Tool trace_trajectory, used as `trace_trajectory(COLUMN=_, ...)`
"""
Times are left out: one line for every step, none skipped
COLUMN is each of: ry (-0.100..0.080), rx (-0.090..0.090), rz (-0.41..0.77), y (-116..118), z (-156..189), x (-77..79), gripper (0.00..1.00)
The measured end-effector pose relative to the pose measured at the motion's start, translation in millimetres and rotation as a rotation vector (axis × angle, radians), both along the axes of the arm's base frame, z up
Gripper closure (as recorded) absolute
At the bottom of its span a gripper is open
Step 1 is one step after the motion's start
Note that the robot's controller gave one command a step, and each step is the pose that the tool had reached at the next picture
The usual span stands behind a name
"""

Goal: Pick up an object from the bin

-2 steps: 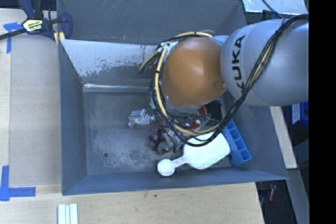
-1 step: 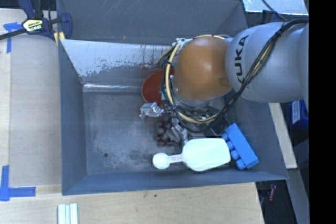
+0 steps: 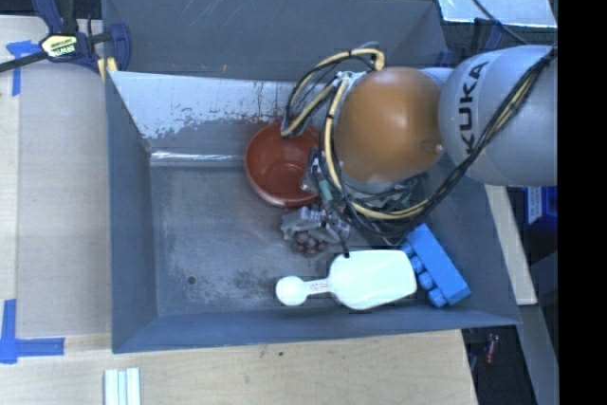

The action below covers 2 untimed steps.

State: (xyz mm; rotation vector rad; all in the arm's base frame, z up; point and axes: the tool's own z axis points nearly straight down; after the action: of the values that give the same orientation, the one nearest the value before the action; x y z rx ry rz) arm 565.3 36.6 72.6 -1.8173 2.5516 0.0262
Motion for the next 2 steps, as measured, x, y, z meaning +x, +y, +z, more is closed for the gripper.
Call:
trace_trajectory(ry=0.001, rx=0.0, rz=-0.001, y=-0.1, z=0.0, x=0.0, gripper=1.0)
trace_trajectory(ry=0.003, rx=0.001, rz=-0.003, y=0.4, z=11.8, x=-1.3, gripper=1.0)
